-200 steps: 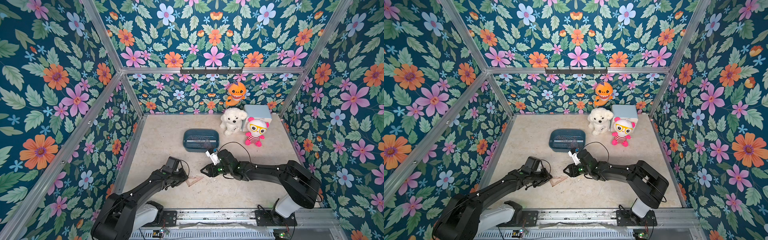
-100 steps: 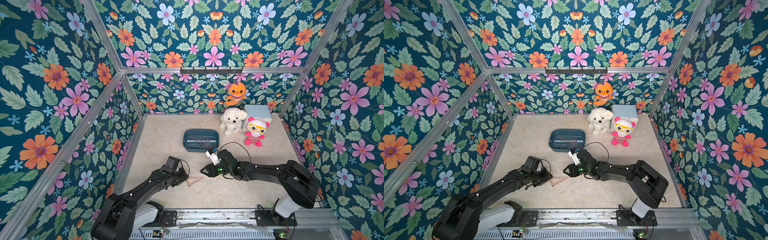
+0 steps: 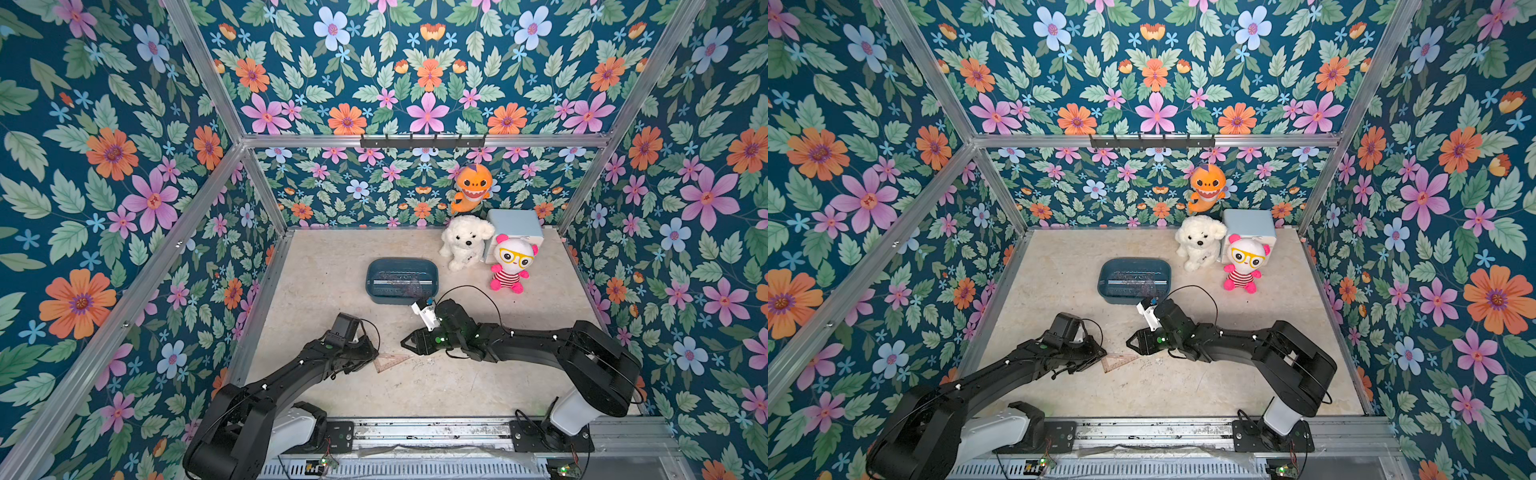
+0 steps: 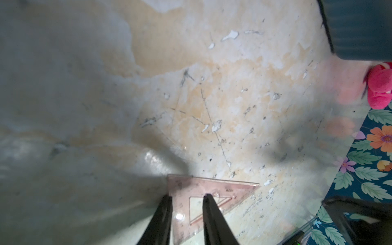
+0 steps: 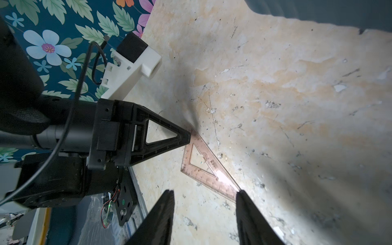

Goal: Put the scattered rulers into the storage box
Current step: Pick up the ruler from the center of the board.

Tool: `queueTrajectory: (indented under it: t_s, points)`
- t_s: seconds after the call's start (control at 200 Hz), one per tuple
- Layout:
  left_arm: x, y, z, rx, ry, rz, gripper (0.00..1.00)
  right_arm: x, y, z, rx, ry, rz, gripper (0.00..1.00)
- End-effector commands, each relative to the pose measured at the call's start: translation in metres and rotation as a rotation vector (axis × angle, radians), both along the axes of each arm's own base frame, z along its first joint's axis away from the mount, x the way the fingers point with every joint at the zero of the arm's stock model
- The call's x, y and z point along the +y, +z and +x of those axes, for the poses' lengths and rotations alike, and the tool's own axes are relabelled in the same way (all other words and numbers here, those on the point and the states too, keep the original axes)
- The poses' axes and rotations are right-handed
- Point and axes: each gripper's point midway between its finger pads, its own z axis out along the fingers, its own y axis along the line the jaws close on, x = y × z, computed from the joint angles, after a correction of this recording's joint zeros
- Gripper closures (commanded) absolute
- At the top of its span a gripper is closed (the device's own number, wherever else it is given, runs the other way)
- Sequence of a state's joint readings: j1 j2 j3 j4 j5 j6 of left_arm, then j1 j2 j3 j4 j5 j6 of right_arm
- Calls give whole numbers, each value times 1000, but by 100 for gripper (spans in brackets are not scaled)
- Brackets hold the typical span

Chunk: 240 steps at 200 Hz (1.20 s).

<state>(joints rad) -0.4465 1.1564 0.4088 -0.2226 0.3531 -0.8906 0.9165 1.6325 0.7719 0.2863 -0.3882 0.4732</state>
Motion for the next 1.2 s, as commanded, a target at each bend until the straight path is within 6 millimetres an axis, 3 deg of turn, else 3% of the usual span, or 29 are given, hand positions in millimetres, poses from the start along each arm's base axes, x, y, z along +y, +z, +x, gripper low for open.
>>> queueTrajectory:
  t_s: [0.0,0.13,0.365,1.195]
  points:
    - [-2,11,5,-31,-14,-3,69,2,4,-1,3,5,23,51]
    - [-6,20,9,-62,-29,-20,68,3,2,-1,8,7,22,51]
    - [-7,7,3,-34,-36,-30,69,3,3,-2,9,8,21,51]
    - [-6,-4,0,-15,-40,-19,68,-2,4,-12,72,7,49,52]
